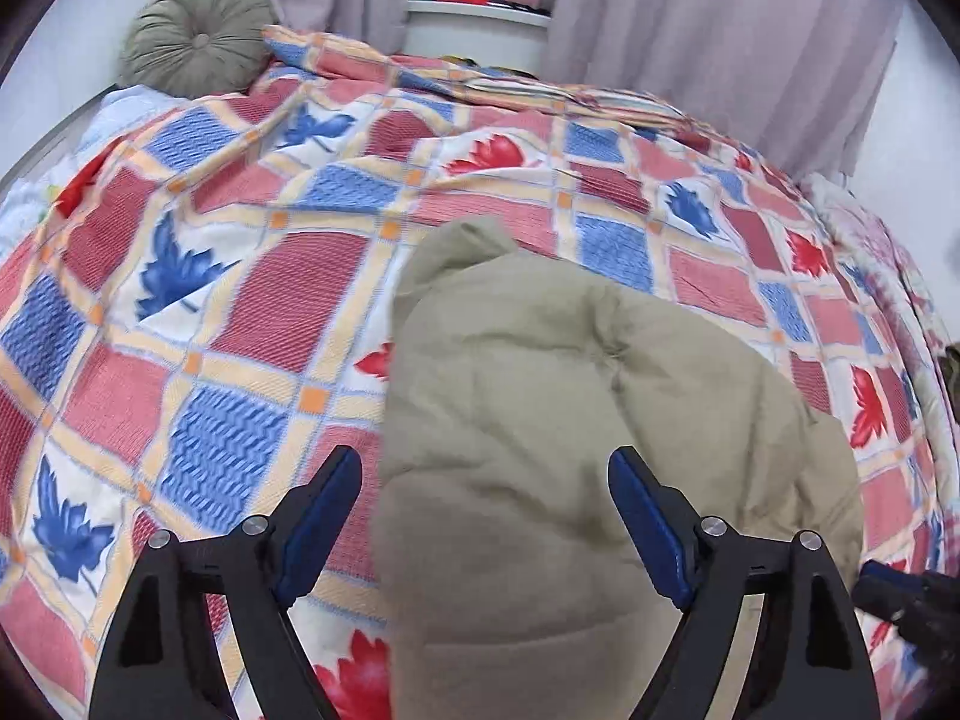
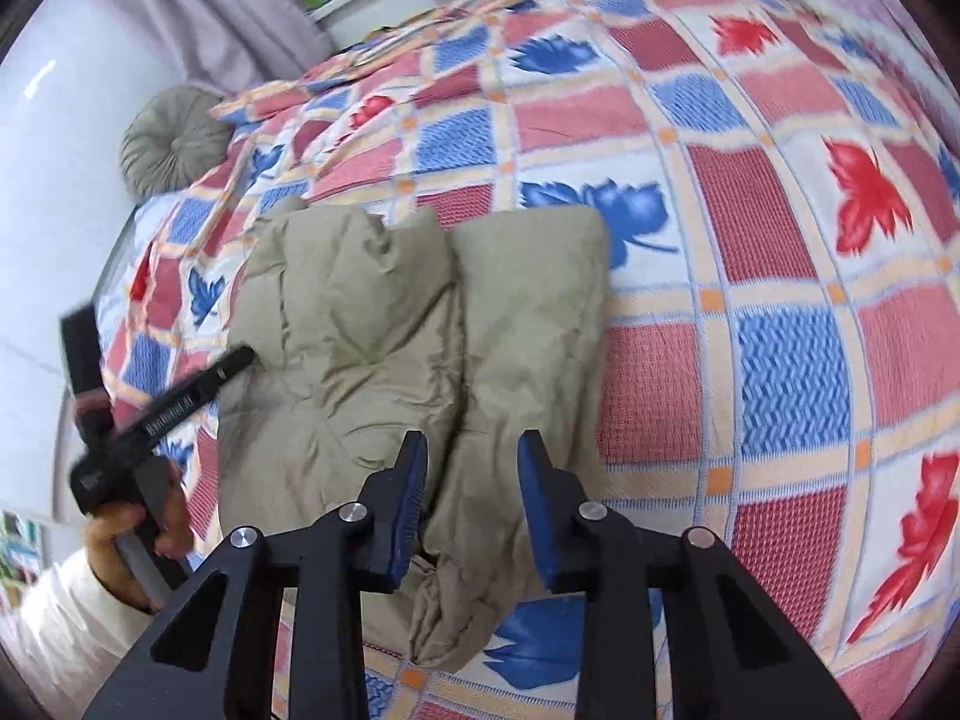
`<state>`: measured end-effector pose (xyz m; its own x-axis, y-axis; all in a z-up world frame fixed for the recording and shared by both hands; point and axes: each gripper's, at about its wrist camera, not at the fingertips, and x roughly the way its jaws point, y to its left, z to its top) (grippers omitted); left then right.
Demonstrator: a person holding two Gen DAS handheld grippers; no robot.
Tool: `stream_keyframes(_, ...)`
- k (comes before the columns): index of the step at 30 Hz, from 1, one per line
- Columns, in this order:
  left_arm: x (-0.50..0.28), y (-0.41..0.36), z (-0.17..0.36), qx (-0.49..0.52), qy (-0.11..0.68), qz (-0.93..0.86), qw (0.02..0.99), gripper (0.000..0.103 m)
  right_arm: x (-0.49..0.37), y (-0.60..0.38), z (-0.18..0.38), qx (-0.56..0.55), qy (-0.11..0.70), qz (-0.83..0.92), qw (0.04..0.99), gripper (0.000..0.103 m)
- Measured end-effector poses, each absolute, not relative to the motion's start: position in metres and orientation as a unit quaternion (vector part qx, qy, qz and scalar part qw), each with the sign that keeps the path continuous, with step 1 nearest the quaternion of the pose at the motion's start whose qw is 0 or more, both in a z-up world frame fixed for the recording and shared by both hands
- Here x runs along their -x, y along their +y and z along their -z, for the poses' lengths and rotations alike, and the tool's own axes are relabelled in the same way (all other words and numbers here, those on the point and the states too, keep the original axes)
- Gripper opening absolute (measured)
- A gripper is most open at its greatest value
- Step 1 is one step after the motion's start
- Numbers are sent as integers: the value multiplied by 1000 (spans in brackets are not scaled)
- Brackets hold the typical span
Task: Fold large clothes
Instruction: 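Release the bundle and smooth it flat with both grippers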
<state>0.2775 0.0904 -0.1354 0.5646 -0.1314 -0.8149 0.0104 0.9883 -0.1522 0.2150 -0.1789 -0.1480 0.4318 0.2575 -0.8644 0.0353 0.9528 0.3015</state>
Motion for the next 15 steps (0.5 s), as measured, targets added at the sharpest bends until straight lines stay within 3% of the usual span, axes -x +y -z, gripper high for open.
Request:
stream_keyframes(7, -281, 29, 170, -19, 484, 62, 872, 86, -221, -177, 195, -93, 574, -12, 814, 32)
stream_keyframes(15, -274, 24, 178, -15, 486, 65, 871, 87, -215, -204, 254, -156, 602, 13, 783, 27)
